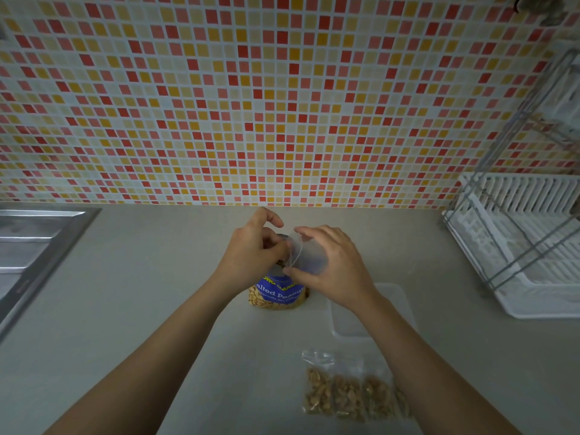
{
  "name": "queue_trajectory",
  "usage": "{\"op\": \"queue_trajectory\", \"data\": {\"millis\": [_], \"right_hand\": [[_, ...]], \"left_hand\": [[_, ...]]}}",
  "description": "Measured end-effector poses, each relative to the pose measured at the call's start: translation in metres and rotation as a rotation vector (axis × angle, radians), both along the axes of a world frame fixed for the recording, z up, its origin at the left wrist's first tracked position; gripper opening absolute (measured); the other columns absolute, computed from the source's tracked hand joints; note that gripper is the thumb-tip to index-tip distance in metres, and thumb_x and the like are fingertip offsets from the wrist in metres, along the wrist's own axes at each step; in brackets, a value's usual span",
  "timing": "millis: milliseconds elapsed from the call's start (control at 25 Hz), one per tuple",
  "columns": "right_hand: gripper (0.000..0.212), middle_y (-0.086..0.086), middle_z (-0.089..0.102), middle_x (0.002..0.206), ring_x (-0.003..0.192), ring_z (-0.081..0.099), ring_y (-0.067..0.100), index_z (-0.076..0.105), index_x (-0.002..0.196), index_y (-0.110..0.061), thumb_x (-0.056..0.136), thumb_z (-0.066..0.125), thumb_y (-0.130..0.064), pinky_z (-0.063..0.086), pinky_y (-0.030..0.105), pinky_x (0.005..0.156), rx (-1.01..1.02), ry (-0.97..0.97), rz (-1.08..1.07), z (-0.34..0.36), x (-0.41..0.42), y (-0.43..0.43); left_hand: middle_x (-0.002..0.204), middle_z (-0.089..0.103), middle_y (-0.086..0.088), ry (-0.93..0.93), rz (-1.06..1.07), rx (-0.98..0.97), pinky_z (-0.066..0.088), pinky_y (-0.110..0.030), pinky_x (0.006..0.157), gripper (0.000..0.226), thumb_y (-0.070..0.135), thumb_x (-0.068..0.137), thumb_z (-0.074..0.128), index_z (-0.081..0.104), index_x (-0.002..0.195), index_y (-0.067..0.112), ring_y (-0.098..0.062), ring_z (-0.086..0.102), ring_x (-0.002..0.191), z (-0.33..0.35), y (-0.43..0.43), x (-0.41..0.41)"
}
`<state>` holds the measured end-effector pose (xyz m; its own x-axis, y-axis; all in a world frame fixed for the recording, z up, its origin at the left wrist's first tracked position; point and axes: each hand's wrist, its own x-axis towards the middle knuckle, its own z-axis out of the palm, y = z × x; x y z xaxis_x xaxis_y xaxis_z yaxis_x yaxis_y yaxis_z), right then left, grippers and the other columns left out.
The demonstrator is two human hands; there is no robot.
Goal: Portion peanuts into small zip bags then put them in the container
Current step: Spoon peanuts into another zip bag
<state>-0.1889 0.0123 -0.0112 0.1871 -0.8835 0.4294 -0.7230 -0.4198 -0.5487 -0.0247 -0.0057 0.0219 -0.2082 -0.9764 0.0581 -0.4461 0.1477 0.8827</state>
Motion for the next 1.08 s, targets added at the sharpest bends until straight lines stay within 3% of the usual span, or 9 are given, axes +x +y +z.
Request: {"op": "queue_trajectory", "data": {"millis": [120, 200, 320, 400, 520, 640, 760, 880, 1080], "right_hand": [[0.054, -0.009, 0.065, 0.099, 0.089, 0.058, 0.004, 0.062, 0.110, -0.022, 0.067, 0.069, -0.054, 0.048, 0.022, 0.080, -0.023, -0.144, -0.022, -0.001, -0.002, -0.002], [0.056, -0.008, 0.065, 0.095, 0.086, 0.058, 0.002, 0.064, 0.110, -0.020, 0.066, 0.069, -0.055, 0.048, 0.018, 0.078, -0.013, -0.214, -0.056, -0.001, -0.007, -0.004], [0.060, -0.008, 0.065, 0.095, 0.083, 0.057, 0.002, 0.063, 0.113, -0.020, 0.066, 0.068, -0.057, 0.048, 0.015, 0.074, 0.018, -0.206, -0.094, -0.006, -0.010, -0.004], [0.060, -0.009, 0.065, 0.096, 0.082, 0.057, 0.004, 0.063, 0.113, -0.021, 0.065, 0.068, -0.058, 0.050, 0.019, 0.072, 0.071, -0.186, -0.103, -0.012, -0.008, -0.003], [0.056, -0.010, 0.066, 0.096, 0.081, 0.060, 0.004, 0.064, 0.108, -0.024, 0.064, 0.070, -0.057, 0.052, 0.024, 0.070, 0.135, -0.209, -0.126, -0.022, -0.003, -0.002], [0.054, -0.011, 0.068, 0.093, 0.081, 0.062, 0.004, 0.066, 0.103, -0.027, 0.061, 0.069, -0.061, 0.054, 0.025, 0.070, 0.199, -0.264, -0.125, -0.029, -0.003, -0.002], [0.045, -0.011, 0.068, 0.086, 0.079, 0.063, 0.005, 0.066, 0.099, -0.028, 0.063, 0.075, -0.054, 0.052, 0.024, 0.070, 0.251, -0.279, -0.103, -0.033, -0.007, 0.000], [0.040, -0.013, 0.068, 0.082, 0.081, 0.062, 0.003, 0.066, 0.101, -0.027, 0.067, 0.077, -0.046, 0.049, 0.017, 0.070, 0.281, -0.307, -0.112, -0.037, -0.012, 0.002], [0.048, -0.018, 0.067, 0.082, 0.087, 0.062, -0.001, 0.063, 0.108, -0.026, 0.068, 0.074, -0.049, 0.047, 0.012, 0.075, 0.351, -0.342, -0.119, -0.036, -0.014, 0.004]], "left_hand": [[0.087, 0.069, 0.003, -0.079, 0.069, -0.112, 0.048, -0.016, 0.061, 0.018, 0.019, 0.087, 0.060, 0.050, 0.102, 0.019, -0.011, 0.064, 0.076, 0.004, -0.002, 0.006], [0.101, 0.062, -0.002, -0.331, 0.185, -0.308, 0.047, -0.022, 0.068, 0.022, 0.025, 0.087, 0.059, 0.055, 0.105, 0.013, -0.017, 0.061, 0.084, 0.004, -0.009, 0.018], [0.113, 0.058, -0.010, -0.752, 0.198, -0.119, 0.045, -0.031, 0.079, 0.039, 0.035, 0.086, 0.059, 0.055, 0.115, 0.010, -0.024, 0.057, 0.097, -0.001, -0.021, 0.032], [0.106, 0.062, -0.010, -0.693, 0.131, -0.026, 0.044, -0.022, 0.072, 0.031, 0.028, 0.086, 0.061, 0.059, 0.110, 0.009, -0.019, 0.056, 0.087, -0.008, -0.023, 0.032], [0.087, 0.069, -0.004, -0.408, 0.042, -0.103, 0.037, -0.007, 0.059, 0.015, 0.020, 0.085, 0.063, 0.069, 0.095, 0.011, -0.006, 0.055, 0.071, -0.016, -0.019, 0.023], [0.083, 0.071, -0.004, -0.372, -0.012, -0.257, 0.035, -0.006, 0.057, 0.018, 0.024, 0.086, 0.061, 0.072, 0.095, 0.013, -0.006, 0.056, 0.066, -0.020, -0.015, 0.018], [0.083, 0.071, -0.006, -0.553, 0.000, -0.457, 0.042, -0.024, 0.063, 0.024, 0.032, 0.089, 0.055, 0.071, 0.096, 0.016, -0.020, 0.061, 0.076, -0.020, -0.019, 0.024], [0.091, 0.068, -0.003, -0.924, -0.006, -0.406, 0.035, -0.033, 0.075, 0.033, 0.044, 0.092, 0.042, 0.066, 0.103, 0.024, -0.022, 0.056, 0.096, -0.032, -0.021, 0.025], [0.074, 0.058, -0.001, -0.634, 0.248, -0.078, 0.032, -0.038, 0.078, 0.034, 0.040, 0.094, 0.040, 0.063, 0.083, 0.017, -0.021, 0.054, 0.081, -0.045, -0.031, 0.017]]}}
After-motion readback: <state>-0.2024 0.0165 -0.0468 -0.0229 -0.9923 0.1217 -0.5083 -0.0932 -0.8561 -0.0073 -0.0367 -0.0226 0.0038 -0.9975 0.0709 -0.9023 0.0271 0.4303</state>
